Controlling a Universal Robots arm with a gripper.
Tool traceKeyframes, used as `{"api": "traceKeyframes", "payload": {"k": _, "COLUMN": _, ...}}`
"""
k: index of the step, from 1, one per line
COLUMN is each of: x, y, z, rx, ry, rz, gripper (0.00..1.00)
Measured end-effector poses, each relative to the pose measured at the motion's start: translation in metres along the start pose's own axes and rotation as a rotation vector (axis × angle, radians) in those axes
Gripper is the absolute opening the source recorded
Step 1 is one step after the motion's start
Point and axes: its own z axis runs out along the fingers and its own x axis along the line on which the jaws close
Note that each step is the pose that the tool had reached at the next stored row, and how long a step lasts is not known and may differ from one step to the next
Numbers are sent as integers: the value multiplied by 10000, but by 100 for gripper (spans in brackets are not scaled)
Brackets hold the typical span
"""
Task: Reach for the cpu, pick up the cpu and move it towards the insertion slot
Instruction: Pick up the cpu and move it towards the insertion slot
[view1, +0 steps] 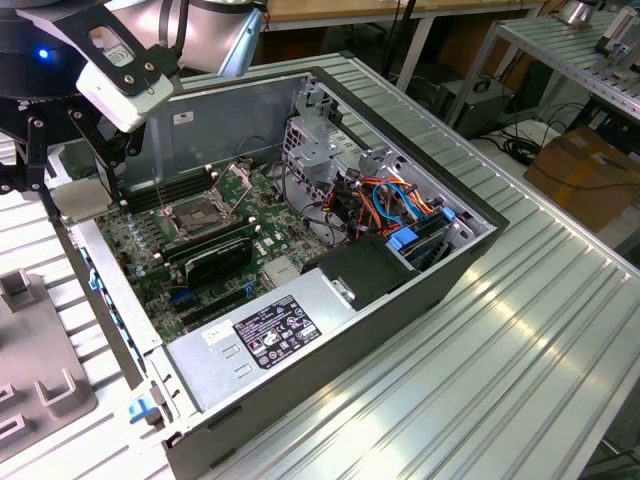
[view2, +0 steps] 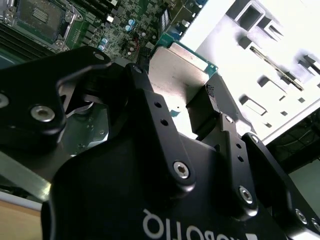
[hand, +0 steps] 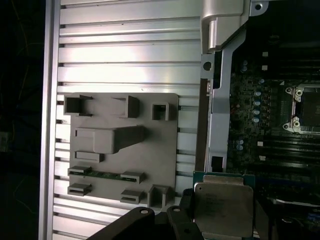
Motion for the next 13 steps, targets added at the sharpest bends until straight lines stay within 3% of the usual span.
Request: {"api": "traceKeyframes", "payload": {"k": 13, "x": -15, "y": -1, "z": 8, "rx": 0, "ry": -1, "rz": -1, "gripper": 55}}
